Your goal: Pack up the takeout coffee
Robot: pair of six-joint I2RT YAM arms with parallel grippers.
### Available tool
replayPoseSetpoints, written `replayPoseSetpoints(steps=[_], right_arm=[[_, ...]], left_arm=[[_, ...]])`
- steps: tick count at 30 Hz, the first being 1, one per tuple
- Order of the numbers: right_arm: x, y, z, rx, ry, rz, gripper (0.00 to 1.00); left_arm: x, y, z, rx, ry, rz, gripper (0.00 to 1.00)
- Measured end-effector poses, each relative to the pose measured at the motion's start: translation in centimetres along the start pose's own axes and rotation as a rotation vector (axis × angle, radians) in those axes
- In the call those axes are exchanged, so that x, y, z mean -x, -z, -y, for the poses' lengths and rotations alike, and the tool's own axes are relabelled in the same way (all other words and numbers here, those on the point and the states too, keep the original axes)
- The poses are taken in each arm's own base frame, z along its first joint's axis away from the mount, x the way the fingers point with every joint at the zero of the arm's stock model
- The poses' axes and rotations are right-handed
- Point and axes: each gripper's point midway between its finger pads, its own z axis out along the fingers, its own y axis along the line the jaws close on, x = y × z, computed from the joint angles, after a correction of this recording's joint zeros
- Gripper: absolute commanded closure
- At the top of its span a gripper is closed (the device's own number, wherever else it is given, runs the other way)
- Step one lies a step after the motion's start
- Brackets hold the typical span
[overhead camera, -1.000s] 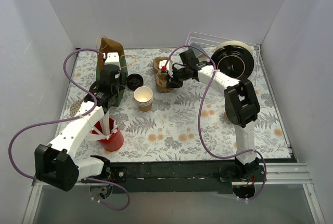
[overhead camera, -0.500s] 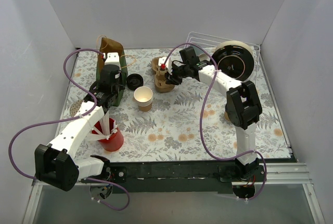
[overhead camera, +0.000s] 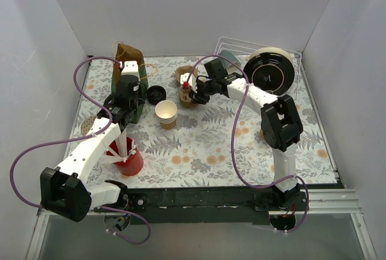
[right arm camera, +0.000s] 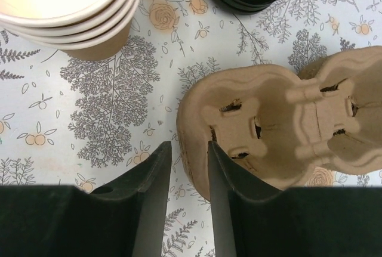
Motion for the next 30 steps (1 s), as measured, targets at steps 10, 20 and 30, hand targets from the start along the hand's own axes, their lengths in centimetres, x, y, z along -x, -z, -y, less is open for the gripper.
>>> replayPoseSetpoints(steps=[10, 20, 30], right_arm=[[0.0, -0.1, -0.2, 0.011, 0.031, -0.003, 0.59], [-1.3, -0.9, -0.8, 0.045, 0.014, -0.027, 0.58], [-1.1, -1.0, -0.5, 0.038, 0.012, -0.026, 0.65]], left_arm=[[0.0, 0.0, 0.0, 0.000, 0.000, 0.000, 0.85], [0.0, 0.0, 0.0, 0.000, 0.000, 0.000, 0.85], [0.0, 0.0, 0.0, 0.001, 0.000, 0.000, 0.85]])
